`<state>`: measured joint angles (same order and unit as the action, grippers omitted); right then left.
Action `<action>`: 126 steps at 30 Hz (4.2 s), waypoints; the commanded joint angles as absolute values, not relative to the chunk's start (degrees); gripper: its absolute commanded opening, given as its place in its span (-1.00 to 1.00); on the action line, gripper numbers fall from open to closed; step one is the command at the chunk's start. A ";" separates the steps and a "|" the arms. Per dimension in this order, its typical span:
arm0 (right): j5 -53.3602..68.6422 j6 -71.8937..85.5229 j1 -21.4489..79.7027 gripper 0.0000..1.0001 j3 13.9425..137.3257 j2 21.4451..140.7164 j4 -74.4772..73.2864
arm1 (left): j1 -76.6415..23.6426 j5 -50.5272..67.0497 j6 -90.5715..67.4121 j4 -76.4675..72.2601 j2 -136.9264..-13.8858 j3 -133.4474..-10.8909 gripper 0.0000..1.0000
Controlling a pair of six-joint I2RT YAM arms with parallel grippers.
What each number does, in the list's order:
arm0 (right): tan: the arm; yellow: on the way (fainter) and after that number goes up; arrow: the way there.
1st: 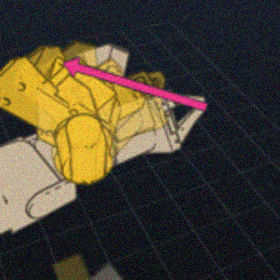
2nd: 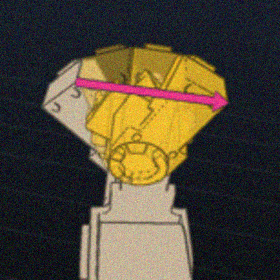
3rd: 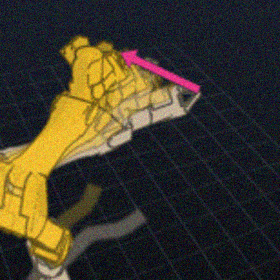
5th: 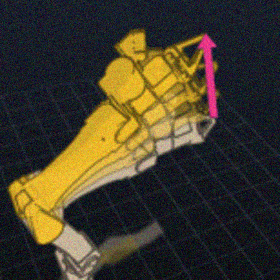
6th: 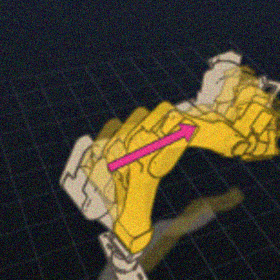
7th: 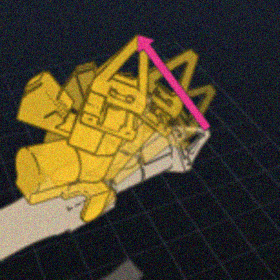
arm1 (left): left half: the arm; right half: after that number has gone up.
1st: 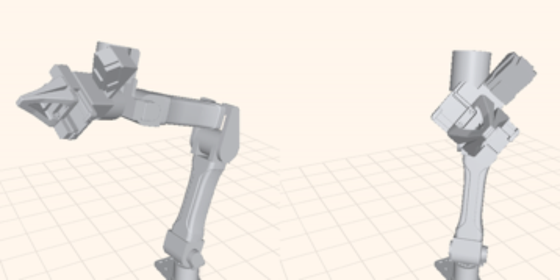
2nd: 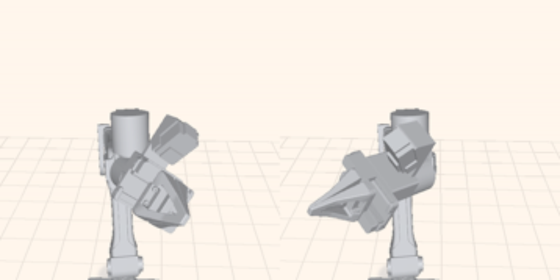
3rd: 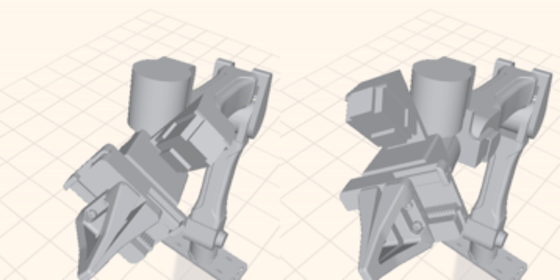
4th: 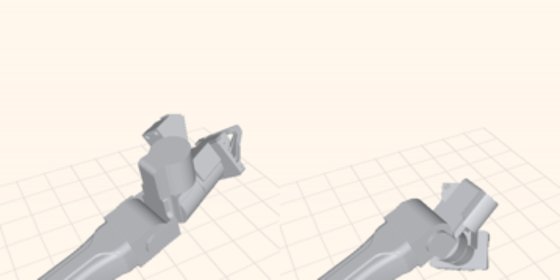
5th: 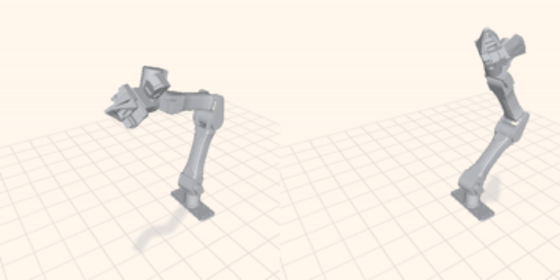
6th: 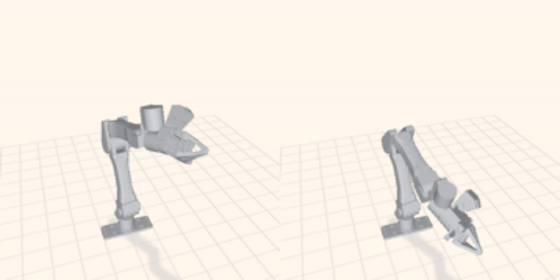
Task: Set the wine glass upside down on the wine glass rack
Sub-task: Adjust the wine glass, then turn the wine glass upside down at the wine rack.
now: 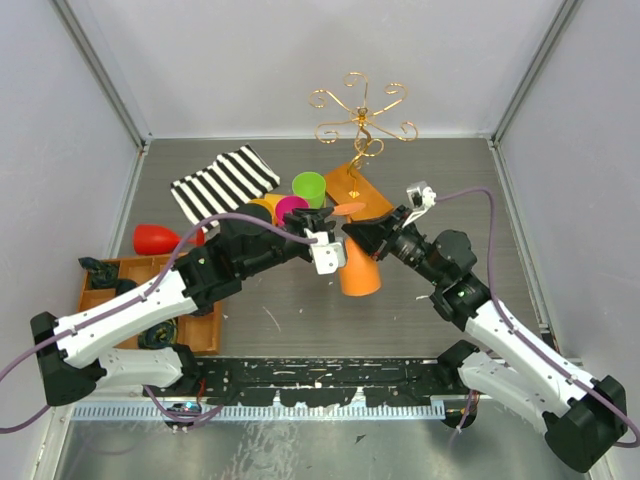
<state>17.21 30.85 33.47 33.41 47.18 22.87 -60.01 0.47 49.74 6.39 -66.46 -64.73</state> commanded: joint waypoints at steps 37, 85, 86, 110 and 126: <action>-10.00 25.59 33.45 -0.98 37.40 30.00 -1.49 | -40.82 -7.12 3.68 11.70 -76.97 -85.19 0.71; -13.88 1.86 33.40 -0.98 24.30 34.89 41.36 | -24.26 22.67 -44.32 -12.49 -100.16 -87.73 -0.26; -13.85 1.76 33.47 -0.98 24.39 34.85 41.05 | -24.26 22.38 -44.16 -12.33 -100.00 -87.45 -0.25; -13.00 -7.34 33.12 -0.99 28.48 49.81 54.52 | -24.26 25.12 -45.67 -10.90 -100.08 -87.07 -0.48; -2.35 -5.09 22.37 -0.98 36.32 63.96 62.25 | -24.40 24.79 -45.83 -9.84 -99.24 -86.75 -0.68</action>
